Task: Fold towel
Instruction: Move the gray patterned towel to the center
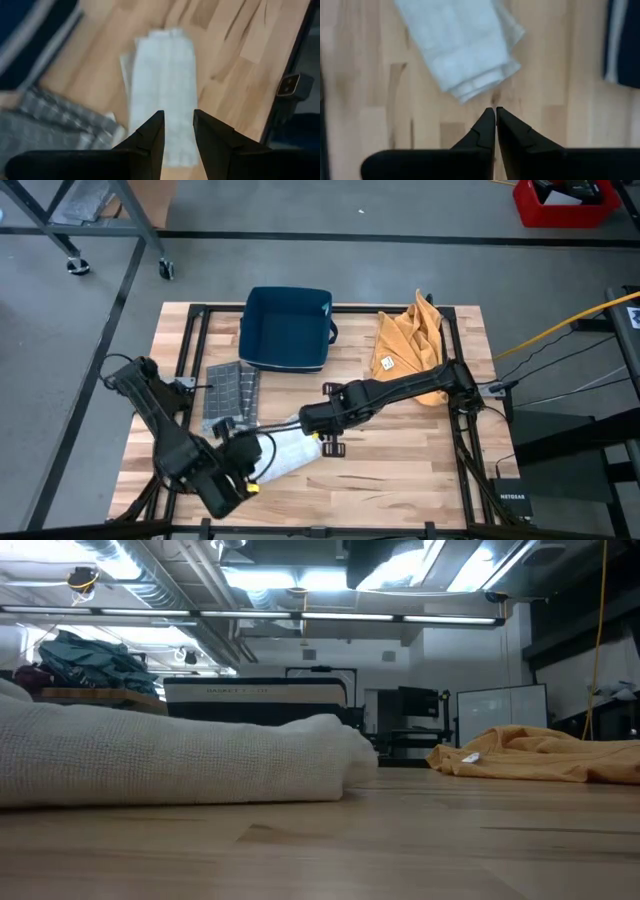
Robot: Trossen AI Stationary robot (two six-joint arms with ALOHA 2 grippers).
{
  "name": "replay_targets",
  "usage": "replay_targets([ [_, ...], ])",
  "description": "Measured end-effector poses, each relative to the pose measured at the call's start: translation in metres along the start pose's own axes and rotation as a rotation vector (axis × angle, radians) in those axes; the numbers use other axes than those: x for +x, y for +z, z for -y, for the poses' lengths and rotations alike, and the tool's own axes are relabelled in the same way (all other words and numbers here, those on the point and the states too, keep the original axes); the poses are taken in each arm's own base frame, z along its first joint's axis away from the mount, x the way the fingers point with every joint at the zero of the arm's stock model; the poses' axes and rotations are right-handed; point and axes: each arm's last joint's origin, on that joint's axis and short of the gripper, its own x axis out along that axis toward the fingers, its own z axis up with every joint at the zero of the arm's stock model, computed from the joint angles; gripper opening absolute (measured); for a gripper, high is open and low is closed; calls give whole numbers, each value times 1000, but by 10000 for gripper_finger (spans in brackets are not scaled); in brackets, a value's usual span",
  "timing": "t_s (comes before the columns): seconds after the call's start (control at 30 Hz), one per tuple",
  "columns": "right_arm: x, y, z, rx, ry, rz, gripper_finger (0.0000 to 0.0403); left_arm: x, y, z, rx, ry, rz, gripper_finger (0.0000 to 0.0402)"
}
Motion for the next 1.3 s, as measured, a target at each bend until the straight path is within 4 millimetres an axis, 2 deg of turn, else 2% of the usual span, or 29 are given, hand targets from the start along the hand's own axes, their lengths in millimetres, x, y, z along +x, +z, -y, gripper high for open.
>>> replay_targets([
  [0.2, -9, 1, 4, 12, -79, 63, 21, -18, 13, -24, 71, -23, 48, 97],
  [0.4, -9, 3, 5, 19, -92, 85, 21, -19, 12, -31, 145, 38, 64, 98],
  [0.53, -9, 9, 4, 17, -109, 147, 21, -19, 17, -36, 205, 101, 151, 98],
  [0.63, -12, 13, 3, 24, -99, 198, 21, -24, 29, -48, 196, 139, 244, 98],
  [0.73, -30, 12, 7, 17, -105, 265, 21, -32, 47, -64, 191, 121, 318, 98],
  [0.87, -51, 6, 12, -10, -148, 317, 21, -37, 71, -70, 256, 81, 421, 98],
  [1.03, -74, 3, 35, 25, -196, 372, 21, -46, 98, -80, 309, 98, 533, 98],
  [1.17, -83, -2, 47, 36, -205, 358, 21, -43, 110, -88, 318, 129, 537, 98],
  [1.3, -94, -13, 51, 36, -227, 333, 21, -39, 116, -94, 354, 127, 514, 98],
])
